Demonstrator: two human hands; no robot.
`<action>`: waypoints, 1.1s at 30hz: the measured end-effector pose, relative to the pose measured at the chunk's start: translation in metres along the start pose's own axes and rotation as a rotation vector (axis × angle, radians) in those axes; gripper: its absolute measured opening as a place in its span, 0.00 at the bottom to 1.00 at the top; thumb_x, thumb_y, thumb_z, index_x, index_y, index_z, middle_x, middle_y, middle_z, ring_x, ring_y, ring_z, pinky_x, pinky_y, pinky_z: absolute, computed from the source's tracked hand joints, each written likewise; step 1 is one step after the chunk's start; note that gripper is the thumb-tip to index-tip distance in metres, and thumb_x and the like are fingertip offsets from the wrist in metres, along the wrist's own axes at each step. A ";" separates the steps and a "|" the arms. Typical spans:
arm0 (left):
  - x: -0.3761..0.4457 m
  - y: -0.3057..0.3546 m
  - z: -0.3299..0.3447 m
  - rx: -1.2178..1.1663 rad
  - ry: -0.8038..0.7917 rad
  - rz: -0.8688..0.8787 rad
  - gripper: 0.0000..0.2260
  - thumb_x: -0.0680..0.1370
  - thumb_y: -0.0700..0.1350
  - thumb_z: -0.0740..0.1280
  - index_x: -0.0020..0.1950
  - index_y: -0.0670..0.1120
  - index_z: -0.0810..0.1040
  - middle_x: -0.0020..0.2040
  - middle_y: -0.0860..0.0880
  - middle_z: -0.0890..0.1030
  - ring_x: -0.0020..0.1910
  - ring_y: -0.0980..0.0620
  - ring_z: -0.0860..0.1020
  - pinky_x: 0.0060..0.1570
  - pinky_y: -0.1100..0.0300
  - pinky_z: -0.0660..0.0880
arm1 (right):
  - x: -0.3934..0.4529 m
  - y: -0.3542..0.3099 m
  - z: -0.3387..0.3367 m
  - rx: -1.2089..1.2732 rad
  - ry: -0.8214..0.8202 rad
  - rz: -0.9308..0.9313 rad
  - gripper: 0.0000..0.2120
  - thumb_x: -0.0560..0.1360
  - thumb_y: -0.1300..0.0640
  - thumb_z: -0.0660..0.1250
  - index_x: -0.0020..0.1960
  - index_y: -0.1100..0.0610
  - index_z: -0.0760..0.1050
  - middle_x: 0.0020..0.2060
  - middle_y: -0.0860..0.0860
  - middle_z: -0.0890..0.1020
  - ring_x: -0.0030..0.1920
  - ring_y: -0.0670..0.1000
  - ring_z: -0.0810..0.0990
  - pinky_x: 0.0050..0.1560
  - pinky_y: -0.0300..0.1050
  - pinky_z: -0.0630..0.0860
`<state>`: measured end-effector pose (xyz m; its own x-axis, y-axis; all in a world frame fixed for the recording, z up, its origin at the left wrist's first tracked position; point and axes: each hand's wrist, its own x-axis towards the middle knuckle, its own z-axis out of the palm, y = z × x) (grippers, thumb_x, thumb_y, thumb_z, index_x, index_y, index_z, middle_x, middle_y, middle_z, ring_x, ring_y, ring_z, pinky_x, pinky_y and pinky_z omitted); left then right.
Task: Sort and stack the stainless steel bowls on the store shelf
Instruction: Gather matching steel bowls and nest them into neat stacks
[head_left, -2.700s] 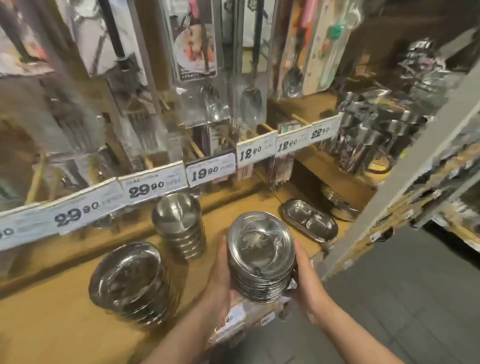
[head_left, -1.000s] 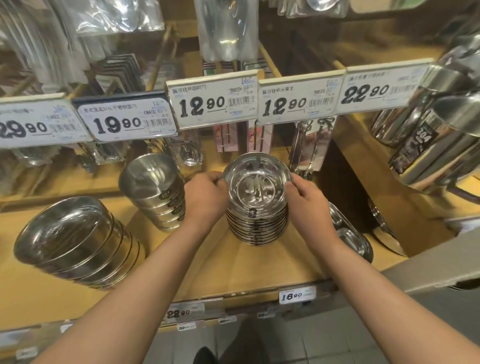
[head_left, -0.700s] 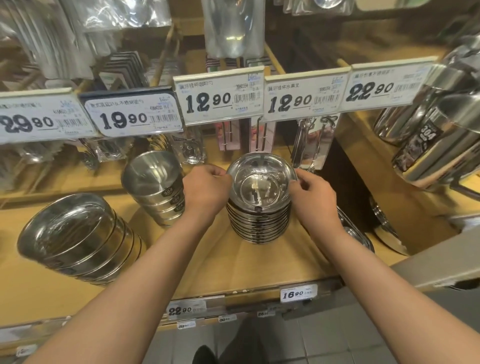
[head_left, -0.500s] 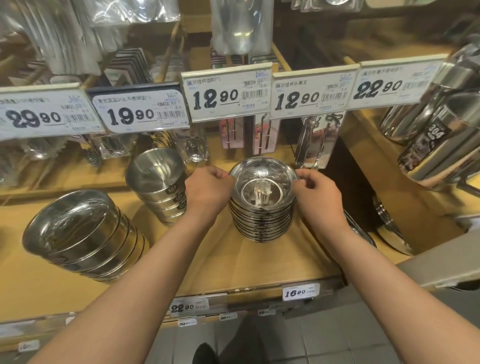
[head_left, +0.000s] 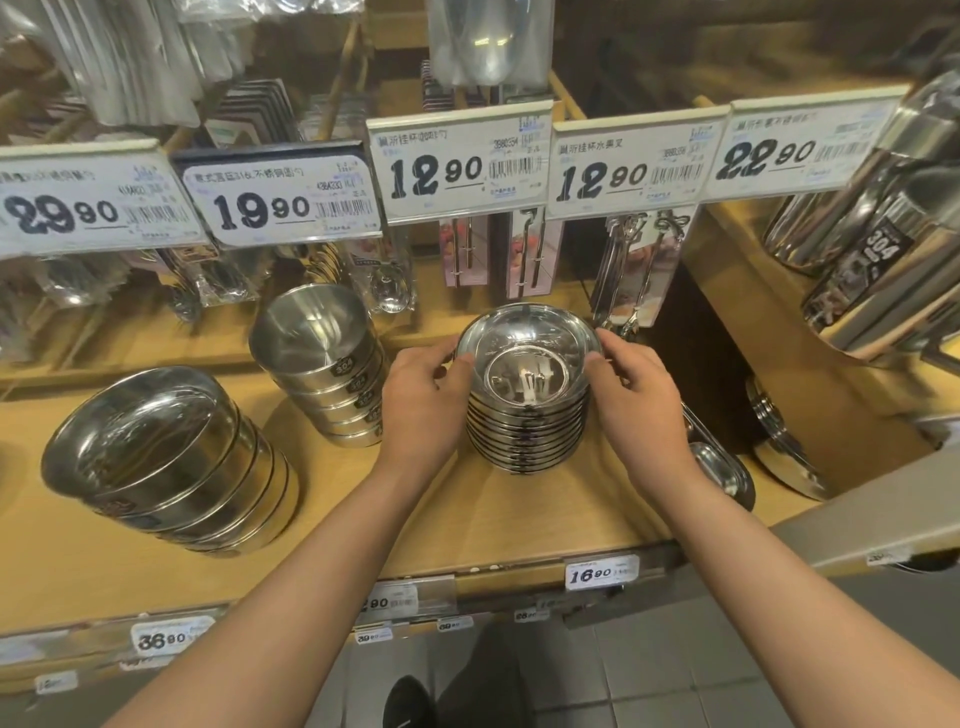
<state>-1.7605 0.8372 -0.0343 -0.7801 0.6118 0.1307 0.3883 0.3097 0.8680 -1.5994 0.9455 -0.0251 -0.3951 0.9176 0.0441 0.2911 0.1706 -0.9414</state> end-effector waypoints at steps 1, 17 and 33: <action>0.000 0.001 0.000 0.004 0.006 0.005 0.14 0.81 0.48 0.67 0.66 0.50 0.81 0.51 0.57 0.76 0.55 0.56 0.75 0.55 0.64 0.67 | 0.001 -0.001 0.000 0.008 0.001 -0.004 0.21 0.82 0.54 0.64 0.74 0.54 0.71 0.62 0.46 0.76 0.55 0.34 0.74 0.54 0.25 0.69; -0.002 0.007 -0.001 -0.058 -0.006 -0.043 0.12 0.80 0.47 0.67 0.62 0.50 0.83 0.48 0.55 0.84 0.46 0.57 0.81 0.59 0.51 0.77 | 0.009 0.005 0.003 0.038 -0.015 0.059 0.21 0.82 0.52 0.63 0.74 0.51 0.72 0.55 0.42 0.77 0.47 0.28 0.75 0.44 0.23 0.70; 0.002 -0.007 -0.004 -0.173 -0.080 -0.103 0.15 0.82 0.49 0.63 0.67 0.51 0.80 0.61 0.51 0.82 0.60 0.53 0.79 0.66 0.46 0.74 | -0.004 0.013 0.002 0.056 -0.029 0.052 0.22 0.82 0.47 0.61 0.75 0.47 0.69 0.65 0.44 0.75 0.54 0.32 0.75 0.58 0.37 0.72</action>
<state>-1.7664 0.8336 -0.0381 -0.7671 0.6415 0.0049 0.2132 0.2477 0.9451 -1.5953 0.9433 -0.0380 -0.4061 0.9137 -0.0138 0.2630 0.1024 -0.9593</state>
